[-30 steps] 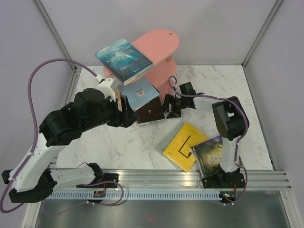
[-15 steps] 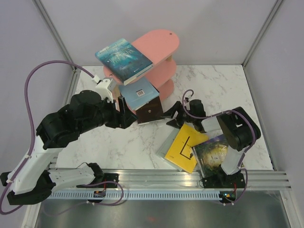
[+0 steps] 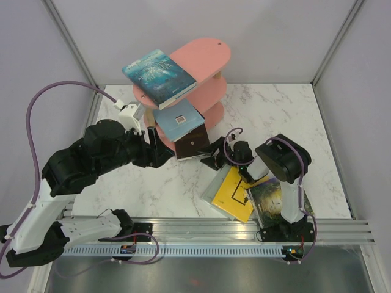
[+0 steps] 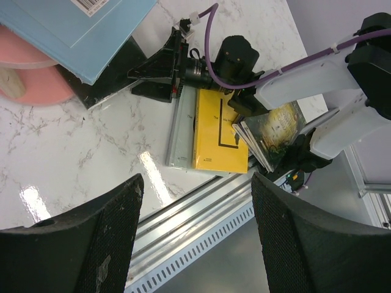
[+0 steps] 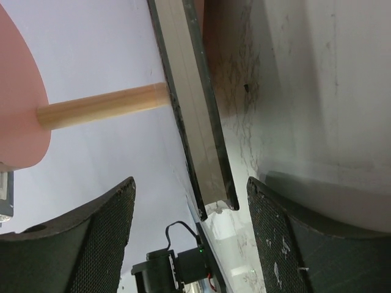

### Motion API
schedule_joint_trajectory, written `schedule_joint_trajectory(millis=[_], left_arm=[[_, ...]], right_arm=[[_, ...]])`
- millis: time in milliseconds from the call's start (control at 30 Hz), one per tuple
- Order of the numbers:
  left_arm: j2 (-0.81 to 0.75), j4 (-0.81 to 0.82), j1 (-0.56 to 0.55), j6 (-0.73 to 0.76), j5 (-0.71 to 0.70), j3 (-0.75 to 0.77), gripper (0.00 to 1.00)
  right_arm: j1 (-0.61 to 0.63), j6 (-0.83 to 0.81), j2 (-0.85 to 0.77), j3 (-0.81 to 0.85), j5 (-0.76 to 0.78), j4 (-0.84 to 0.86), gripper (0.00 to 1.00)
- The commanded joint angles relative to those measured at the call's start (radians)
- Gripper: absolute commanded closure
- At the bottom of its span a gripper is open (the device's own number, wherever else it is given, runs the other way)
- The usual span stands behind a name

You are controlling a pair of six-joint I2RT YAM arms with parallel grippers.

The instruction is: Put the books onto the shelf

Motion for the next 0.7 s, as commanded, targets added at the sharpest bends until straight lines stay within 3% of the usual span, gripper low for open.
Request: schedule_joint_trajectory(millis=[0, 367, 667], left_arm=[[-0.012, 0.015, 0.000, -0.026, -0.003, -0.004, 0.26], [-0.015, 0.013, 0.000, -0.021, -0.007, -0.018, 0.26], [-0.015, 0.013, 0.000, -0.020, -0.006, -0.027, 0.26]], right_arm=[[0.021, 0.122, 0.066, -0.059, 0.087, -0.103, 0.23], [0.022, 0.237, 0.124, -0.096, 0.227, 0.005, 0.35], [0.016, 0.248, 0.146, -0.039, 0.247, 0.002, 0.53]])
